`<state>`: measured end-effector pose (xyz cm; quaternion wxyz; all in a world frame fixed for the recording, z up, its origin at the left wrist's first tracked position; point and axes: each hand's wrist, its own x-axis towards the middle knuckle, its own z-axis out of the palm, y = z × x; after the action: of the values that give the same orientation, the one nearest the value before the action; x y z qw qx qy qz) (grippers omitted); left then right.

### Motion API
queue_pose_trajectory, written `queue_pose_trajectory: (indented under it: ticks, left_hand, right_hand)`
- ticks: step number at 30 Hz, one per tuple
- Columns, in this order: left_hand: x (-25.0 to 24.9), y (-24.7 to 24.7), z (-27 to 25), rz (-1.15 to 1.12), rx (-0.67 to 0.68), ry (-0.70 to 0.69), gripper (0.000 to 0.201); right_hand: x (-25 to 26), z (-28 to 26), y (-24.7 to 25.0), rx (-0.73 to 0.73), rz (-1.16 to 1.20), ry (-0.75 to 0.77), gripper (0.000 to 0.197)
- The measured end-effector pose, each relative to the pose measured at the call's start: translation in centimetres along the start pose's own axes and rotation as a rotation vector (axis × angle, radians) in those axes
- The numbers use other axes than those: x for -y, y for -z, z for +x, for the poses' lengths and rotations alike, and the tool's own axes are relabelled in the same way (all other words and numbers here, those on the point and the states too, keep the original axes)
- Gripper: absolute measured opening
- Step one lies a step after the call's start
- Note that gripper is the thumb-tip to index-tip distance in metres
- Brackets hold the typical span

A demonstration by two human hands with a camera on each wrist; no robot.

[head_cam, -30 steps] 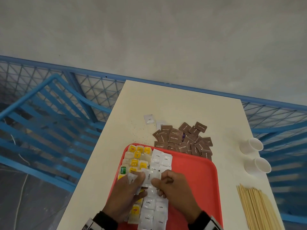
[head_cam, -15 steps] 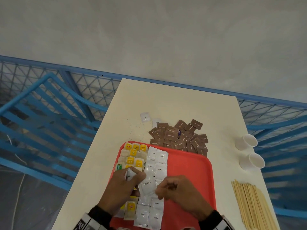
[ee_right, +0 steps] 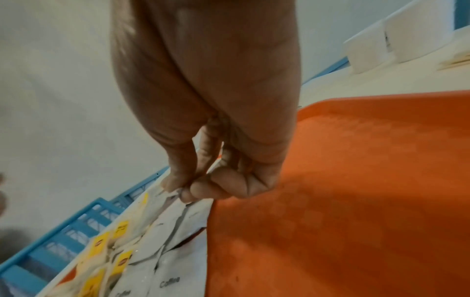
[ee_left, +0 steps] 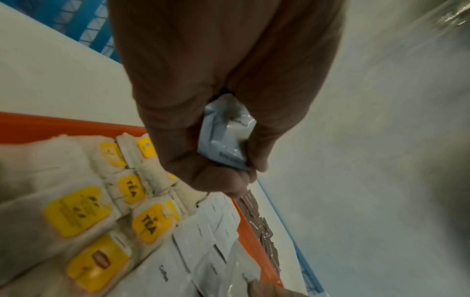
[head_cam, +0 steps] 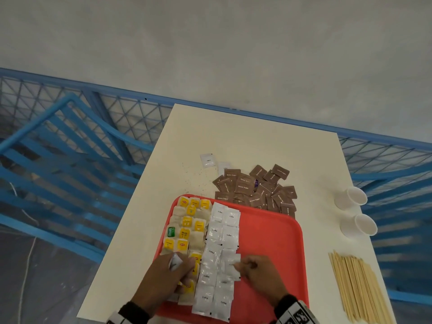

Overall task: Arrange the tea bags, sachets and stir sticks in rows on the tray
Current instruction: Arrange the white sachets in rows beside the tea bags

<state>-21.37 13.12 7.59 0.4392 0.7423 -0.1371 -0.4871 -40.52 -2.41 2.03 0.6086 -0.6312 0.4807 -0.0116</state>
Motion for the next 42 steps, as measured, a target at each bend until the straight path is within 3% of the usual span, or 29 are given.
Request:
queue_pose_trajectory:
  ticks: [3, 10, 16, 19, 21, 23, 30, 34, 38, 42]
  left_hand:
    - [0.3, 0.7, 0.0, 0.028, 0.025, 0.008, 0.048]
    - [0.2, 1.0, 0.0, 0.008, 0.068, 0.083, 0.029]
    - [0.0, 1.0, 0.5, -0.246, 0.075, 0.211, 0.039]
    - [-0.9, 0.7, 0.6, -0.348, 0.136, 0.182, 0.045]
    - [-1.8, 0.2, 0.3, -0.361, 0.211, 0.148, 0.042]
    - [-2.6, -0.5, 0.1, -0.381, 0.266, 0.125, 0.04]
    - [-3.8, -0.1, -0.2, -0.33, 0.232, 0.021, 0.042]
    - [-3.5, -0.1, -0.5, -0.358, 0.133, 0.041, 0.042]
    - [-3.0, -0.4, -1.2, -0.184, 0.095, -0.073, 0.027]
    - [-2.8, -0.3, -0.9, -0.239, 0.003, -0.119, 0.022]
  right_hand:
    - [-0.5, 1.7, -0.5, -0.05, 0.076, -0.024, 0.018]
    - [-2.5, 4.3, -1.5, -0.217, -0.029, -0.058, 0.021]
    - [-0.2, 2.5, -1.4, -0.321, -0.122, 0.023, 0.025]
    - [4.1, -0.1, -2.0, -0.144, -0.093, 0.152, 0.035]
    - [7.3, -2.0, -3.1, 0.073, -0.11, 0.216, 0.028]
    - [9.2, -2.9, -4.0, 0.153, -0.053, 0.283, 0.018]
    - [9.6, -3.7, -2.6, 0.101, 0.102, 0.328, 0.025]
    - [9.4, -4.0, -2.5, 0.068, 0.149, 0.296, 0.032]
    - [8.9, -4.0, -2.2, 0.007, 0.245, 0.255, 0.032]
    - [8.3, -4.5, -2.2, 0.073, 0.19, 0.267, 0.022]
